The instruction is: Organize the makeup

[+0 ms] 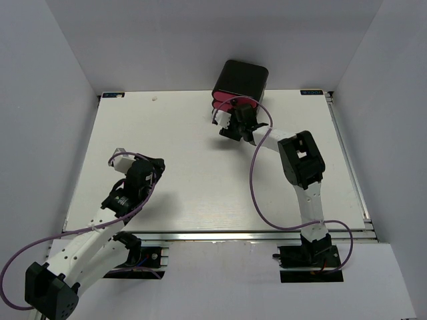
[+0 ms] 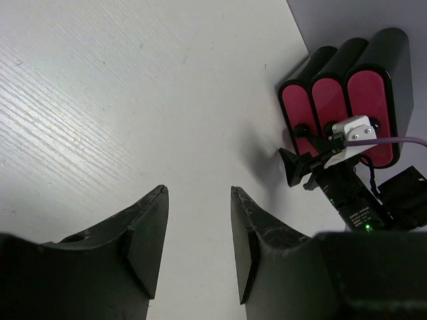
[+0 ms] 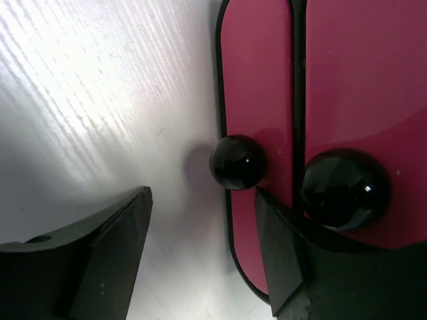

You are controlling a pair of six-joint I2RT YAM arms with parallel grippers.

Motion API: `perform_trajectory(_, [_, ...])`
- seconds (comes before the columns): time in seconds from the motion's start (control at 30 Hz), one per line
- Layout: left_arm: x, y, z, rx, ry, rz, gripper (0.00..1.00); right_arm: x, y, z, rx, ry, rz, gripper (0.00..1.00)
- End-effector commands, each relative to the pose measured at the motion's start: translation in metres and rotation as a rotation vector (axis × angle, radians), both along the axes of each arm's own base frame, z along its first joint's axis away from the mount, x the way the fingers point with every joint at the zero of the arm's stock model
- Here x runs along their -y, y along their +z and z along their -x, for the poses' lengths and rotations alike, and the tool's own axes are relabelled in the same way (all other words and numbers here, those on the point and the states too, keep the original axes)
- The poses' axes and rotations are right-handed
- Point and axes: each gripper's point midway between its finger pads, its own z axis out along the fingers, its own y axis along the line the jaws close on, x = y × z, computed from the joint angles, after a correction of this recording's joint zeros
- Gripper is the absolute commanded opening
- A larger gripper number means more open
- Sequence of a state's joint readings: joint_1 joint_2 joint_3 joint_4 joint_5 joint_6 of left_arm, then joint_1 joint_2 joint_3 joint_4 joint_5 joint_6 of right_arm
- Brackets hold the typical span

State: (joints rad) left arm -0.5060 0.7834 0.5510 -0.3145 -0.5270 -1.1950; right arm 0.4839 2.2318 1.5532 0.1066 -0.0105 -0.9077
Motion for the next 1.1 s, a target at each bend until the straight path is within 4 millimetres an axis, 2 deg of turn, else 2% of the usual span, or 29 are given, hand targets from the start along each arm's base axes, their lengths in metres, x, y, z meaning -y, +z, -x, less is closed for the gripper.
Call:
perform_trajectory(0.0, [-0.006,0.002,0.001,0.002,0.025,-0.008,0.52,0.009,-0.006,-0.009,-0.021,-0.030,0.005,0.70])
perform_trajectory(0.13, [-0.004,0.004,0.000,0.011,0.013,-0.012,0.52,0.007,-0.009,-0.001,-0.051,0.001,-0.001,0.74])
perform_trajectory(0.17, [-0.004,0.006,-0.001,0.016,0.009,-0.012,0.53,0.007,0.001,0.003,-0.044,0.010,-0.013,0.74])
perform_trajectory(0.2, [-0.003,0.006,-0.001,0.014,0.001,-0.023,0.53,0.009,-0.008,0.016,-0.085,0.026,-0.010,0.74])
perform_trajectory(0.23, [-0.003,0.010,-0.001,0.024,-0.004,-0.025,0.55,0.004,-0.006,0.027,-0.104,0.076,-0.026,0.74])
perform_trajectory(0.27, [-0.002,0.012,-0.001,0.031,-0.010,-0.028,0.58,0.002,0.011,0.034,-0.092,0.102,-0.039,0.76])
perform_trajectory(0.3, [-0.002,0.014,-0.001,0.037,-0.022,-0.043,0.60,0.000,0.013,0.044,-0.105,0.131,-0.047,0.79])
perform_trajectory(0.33, [-0.001,0.019,-0.001,0.055,-0.032,-0.039,0.64,0.001,0.002,0.068,-0.164,0.181,-0.043,0.82])
perform_trajectory(0.37, [0.000,0.020,-0.002,0.064,-0.043,-0.044,0.73,0.001,0.026,0.075,-0.133,0.203,-0.067,0.89])
perform_trajectory(0.4, [0.001,0.022,-0.002,0.074,-0.060,-0.064,0.78,-0.002,0.032,0.087,-0.143,0.240,-0.097,0.89])
perform_trajectory(0.47, [0.005,0.030,-0.003,0.110,-0.088,-0.062,0.88,0.004,0.054,0.110,-0.141,0.234,-0.158,0.89])
perform_trajectory(0.5, [0.009,0.035,-0.004,0.134,-0.112,-0.070,0.91,0.006,0.074,0.125,-0.159,0.222,-0.234,0.89])
perform_trajectory(0.53, [0.011,0.038,-0.005,0.146,-0.126,-0.074,0.93,0.007,0.086,0.129,-0.144,0.240,-0.257,0.89])
perform_trajectory(0.6, [0.015,0.046,-0.008,0.181,-0.154,-0.084,0.98,0.009,0.111,0.140,-0.236,0.179,-0.433,0.89])
perform_trajectory(0.63, [0.017,0.049,-0.009,0.192,-0.165,-0.088,0.98,0.012,0.131,0.146,-0.264,0.172,-0.495,0.89])
perform_trajectory(0.67, [0.021,0.049,-0.009,0.195,-0.188,-0.088,0.98,0.015,0.143,0.152,-0.363,0.104,-0.592,0.89])
perform_trajectory(0.77, [0.029,0.055,-0.012,0.219,-0.231,-0.099,0.98,0.037,0.170,0.147,-0.429,-0.044,-0.714,0.89])
perform_trajectory(0.8, [0.031,0.055,-0.013,0.222,-0.243,-0.110,0.98,0.051,0.174,0.139,-0.425,-0.143,-0.745,0.89])
perform_trajectory(0.83, [0.032,0.055,-0.014,0.221,-0.251,-0.114,0.98,0.059,0.184,0.138,-0.408,-0.173,-0.760,0.89])
perform_trajectory(0.97, [0.038,0.060,-0.015,0.245,-0.284,-0.125,0.98,0.092,0.212,0.137,-0.360,-0.220,-0.823,0.89])
perform_trajectory(1.07, [0.040,0.064,-0.015,0.263,-0.301,-0.134,0.98,0.109,0.220,0.140,-0.354,-0.239,-0.844,0.89])
